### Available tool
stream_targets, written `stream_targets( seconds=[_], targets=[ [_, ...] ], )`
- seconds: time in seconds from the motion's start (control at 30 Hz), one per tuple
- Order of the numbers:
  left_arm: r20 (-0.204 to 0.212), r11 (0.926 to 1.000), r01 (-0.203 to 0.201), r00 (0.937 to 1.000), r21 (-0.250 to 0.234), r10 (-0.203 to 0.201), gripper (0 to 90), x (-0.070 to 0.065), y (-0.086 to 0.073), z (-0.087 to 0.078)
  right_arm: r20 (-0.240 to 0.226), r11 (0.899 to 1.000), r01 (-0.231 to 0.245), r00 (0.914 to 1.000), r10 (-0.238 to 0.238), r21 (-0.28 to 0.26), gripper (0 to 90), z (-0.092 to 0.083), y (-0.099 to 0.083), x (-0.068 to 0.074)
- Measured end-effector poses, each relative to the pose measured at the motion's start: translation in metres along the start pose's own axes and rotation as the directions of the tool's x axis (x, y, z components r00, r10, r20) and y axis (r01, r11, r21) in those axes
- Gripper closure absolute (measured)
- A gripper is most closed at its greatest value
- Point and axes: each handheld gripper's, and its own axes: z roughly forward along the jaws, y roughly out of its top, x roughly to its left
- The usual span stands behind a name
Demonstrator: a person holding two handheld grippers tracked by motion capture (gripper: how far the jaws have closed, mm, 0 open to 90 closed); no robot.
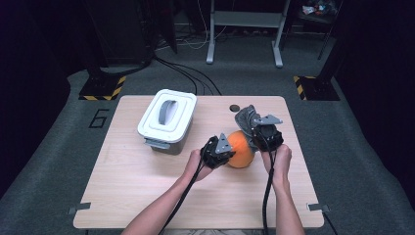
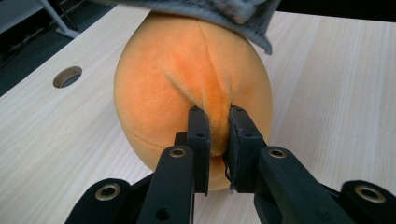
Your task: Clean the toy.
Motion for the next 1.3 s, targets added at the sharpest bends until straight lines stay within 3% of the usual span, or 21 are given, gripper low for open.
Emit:
stream_targets(
  seconds=[0.23, 0.57, 0.93, 1.3],
  targets=[
    [-0.010, 0.9999, 0.015, 0.9998, -0.003, -0.015, 80.3, 0.001, 0.000, 0.001, 0.013, 0.999, -0.025, 0.9996, 0.025, -0.029, 73.0, -0.021, -0.012, -0.010],
    [-0.013, 0.9999, 0.017, 0.9998, 0.000, -0.017, 80.3, 0.003, 0.000, 0.001, 0.060, 0.996, -0.084, 0.9946, 0.084, -0.012, 72.6, -0.025, -0.035, -0.032],
    [-0.013, 0.9999, 0.017, 0.9998, 0.004, -0.016, 80.2, 0.004, 0.000, 0.001, 0.098, 0.985, -0.157, 0.9839, 0.150, 0.076, 72.3, -0.004, -0.065, -0.058],
    [-0.017, 0.9999, 0.015, 0.9997, 0.001, -0.015, 80.0, 0.003, -0.001, 0.002, 0.124, 0.953, -0.237, 0.9684, 0.217, 0.187, 71.1, 0.028, -0.095, -0.077]
  ],
)
